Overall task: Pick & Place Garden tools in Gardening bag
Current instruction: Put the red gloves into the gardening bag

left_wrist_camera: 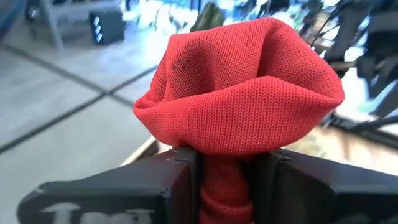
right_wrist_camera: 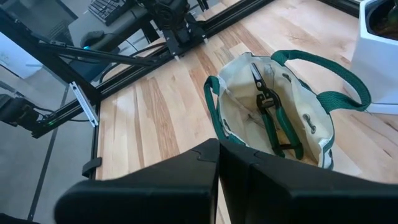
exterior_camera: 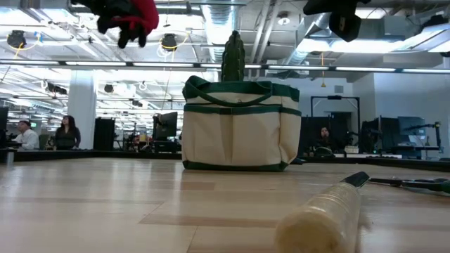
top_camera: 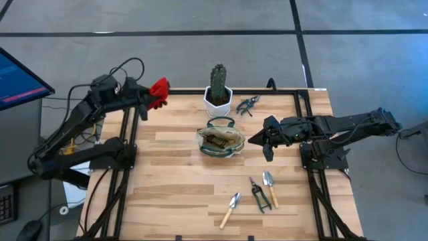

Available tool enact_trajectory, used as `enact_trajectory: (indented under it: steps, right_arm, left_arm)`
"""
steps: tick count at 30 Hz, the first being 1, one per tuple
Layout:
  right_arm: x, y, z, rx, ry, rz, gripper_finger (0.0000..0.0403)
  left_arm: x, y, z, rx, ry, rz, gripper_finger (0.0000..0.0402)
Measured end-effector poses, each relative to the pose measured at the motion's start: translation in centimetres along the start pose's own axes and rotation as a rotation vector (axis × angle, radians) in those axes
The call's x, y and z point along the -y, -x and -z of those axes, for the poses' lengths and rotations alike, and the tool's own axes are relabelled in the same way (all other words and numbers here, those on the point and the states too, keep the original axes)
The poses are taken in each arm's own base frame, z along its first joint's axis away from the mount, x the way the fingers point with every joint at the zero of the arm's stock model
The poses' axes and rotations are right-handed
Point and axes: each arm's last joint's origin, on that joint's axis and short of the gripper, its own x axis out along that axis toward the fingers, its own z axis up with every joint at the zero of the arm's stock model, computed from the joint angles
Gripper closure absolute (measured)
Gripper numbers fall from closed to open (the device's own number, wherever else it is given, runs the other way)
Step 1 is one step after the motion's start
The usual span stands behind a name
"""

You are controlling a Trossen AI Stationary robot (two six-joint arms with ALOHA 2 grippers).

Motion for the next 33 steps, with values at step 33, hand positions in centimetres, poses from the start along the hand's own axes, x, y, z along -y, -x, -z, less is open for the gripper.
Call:
enact_trajectory:
  steps: [33]
  right_arm:
    - [0.0,0.0,0.0,0.001,0.002,0.0,0.0403]
  left_arm:
    - [11.7,-5.8,-4.3,0.046,-0.119,0.34,0.0334]
